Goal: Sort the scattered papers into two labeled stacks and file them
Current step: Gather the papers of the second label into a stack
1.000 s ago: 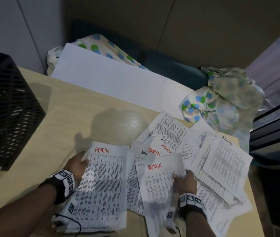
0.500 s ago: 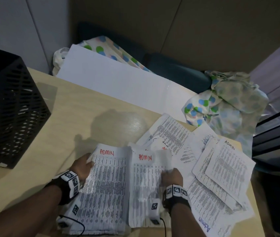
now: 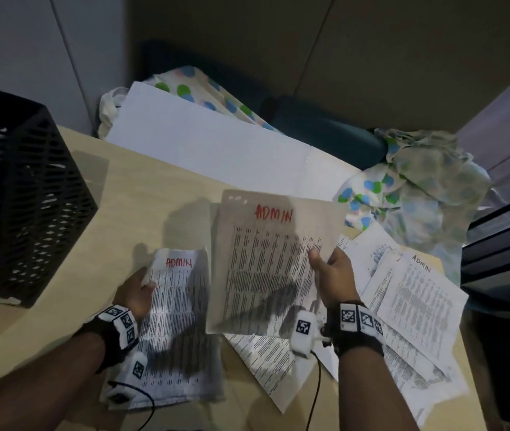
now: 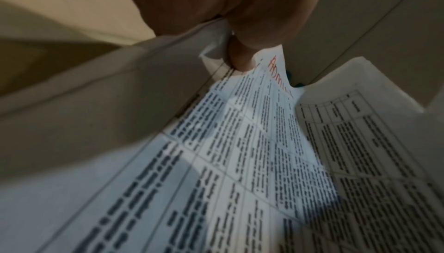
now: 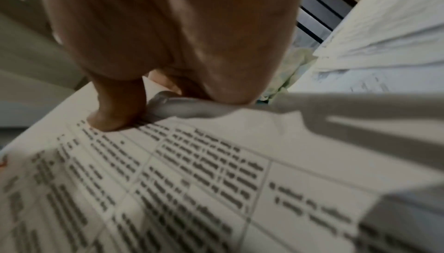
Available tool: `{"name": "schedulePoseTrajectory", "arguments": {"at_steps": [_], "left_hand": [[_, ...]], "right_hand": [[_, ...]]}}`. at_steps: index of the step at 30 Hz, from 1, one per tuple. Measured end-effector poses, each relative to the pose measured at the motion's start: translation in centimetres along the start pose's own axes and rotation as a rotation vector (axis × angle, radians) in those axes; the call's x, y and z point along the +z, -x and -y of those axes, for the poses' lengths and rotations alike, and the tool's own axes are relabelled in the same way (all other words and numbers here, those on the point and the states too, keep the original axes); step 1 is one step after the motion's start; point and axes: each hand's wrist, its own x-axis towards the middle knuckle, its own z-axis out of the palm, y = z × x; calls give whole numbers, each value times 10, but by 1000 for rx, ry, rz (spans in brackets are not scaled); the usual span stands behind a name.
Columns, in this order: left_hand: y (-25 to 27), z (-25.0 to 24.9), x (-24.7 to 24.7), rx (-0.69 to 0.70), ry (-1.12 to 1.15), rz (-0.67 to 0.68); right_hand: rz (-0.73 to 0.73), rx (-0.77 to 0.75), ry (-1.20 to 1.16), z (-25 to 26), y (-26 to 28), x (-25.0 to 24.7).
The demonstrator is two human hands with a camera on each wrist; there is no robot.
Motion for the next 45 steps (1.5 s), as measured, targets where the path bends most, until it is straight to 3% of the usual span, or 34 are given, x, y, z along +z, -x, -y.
{"name": "schedulePoseTrajectory", "arguments": {"at_steps": [7,10,13,16,18,21,27,31,33,35,37,40,42,45], "left_hand": [[2,-9,-9,54,48,-17],[-1,-5,-12,59,23,17],[-2,-8,-15,24,74,16],[-3,-4,-13,15,185,66],[-11,7,-9,6,265,87],[-11,11,-7,-52,412,153],[10,-15,-12,-226,706,183],[14,-11,-7,-26,497,170],[11,-7,-4,-50,460,226],[13,-10,-5,-54,499,274],[13,-10,-6,-32,562,286],[9,-10,-9,128,530,205],[6,-14,-12,199,487,182],[2,-16,-9,201,444,189]], "right_hand": [[-189,9,-174,-4,-17,36],[-199,18,-279,3,-23,43],[-108,27,-35,-5,-24,56],[-27,181,280,-35,-18,73],[6,281,351,-61,-9,84],[141,282,459,-100,8,96],[235,344,517,-109,21,120],[314,395,477,-98,19,134],[213,356,389,-90,18,135],[155,214,404,-88,14,133],[214,159,478,-89,9,133],[321,128,652,-86,11,133],[298,137,604,-84,15,135],[270,148,557,-83,9,139]]}}
